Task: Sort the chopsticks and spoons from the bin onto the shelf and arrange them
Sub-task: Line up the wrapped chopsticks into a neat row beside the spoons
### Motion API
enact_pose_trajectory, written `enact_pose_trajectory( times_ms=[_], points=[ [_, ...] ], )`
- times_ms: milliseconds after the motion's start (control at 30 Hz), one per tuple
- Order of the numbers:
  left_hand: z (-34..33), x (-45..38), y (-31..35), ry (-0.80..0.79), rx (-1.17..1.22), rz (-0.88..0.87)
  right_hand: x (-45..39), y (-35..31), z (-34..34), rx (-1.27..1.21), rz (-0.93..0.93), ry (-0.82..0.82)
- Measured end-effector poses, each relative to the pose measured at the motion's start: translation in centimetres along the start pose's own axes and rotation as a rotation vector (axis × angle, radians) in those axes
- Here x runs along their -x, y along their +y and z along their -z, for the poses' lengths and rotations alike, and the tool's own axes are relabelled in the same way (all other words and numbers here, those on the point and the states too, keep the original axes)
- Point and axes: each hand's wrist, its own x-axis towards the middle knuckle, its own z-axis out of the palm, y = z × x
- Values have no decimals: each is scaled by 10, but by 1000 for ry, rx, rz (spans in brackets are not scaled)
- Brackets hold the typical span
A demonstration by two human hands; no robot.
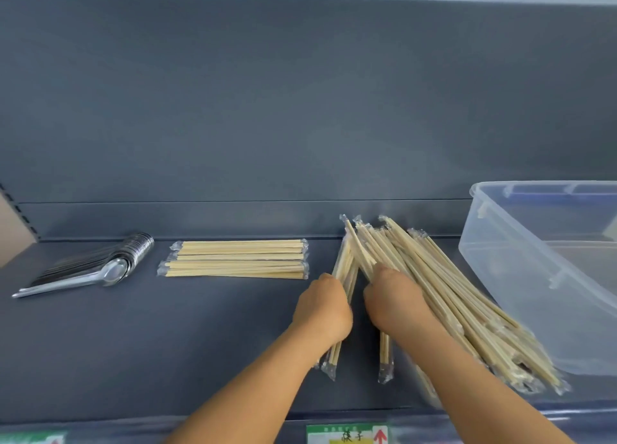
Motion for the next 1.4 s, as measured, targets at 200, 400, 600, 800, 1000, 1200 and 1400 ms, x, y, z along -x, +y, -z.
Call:
enact_pose_trajectory(
  times_ms=[200,400,600,800,1000,1200,1400],
  points=[
    [10,13,-13,38,461,-135,-2,-22,1,-636,32,7],
    [26,22,-18,16,707,-385,3,-58,12,-1153,130,-32],
    [51,23,-37,114,645,-497,3,-89,35,-1236,278,8],
    [84,29,-65,138,559,-485,8,-125,42,-1311,464,11],
    [107,32,-104,54,801,-401,15,-127,6,-1227,519,-51],
    [118,34,-86,166,751,-487,25,-130,-14,-1122,476,-169],
    [135,38,-79,212,839,-557,20,-129,-12,-1124,497,-154]
  ],
)
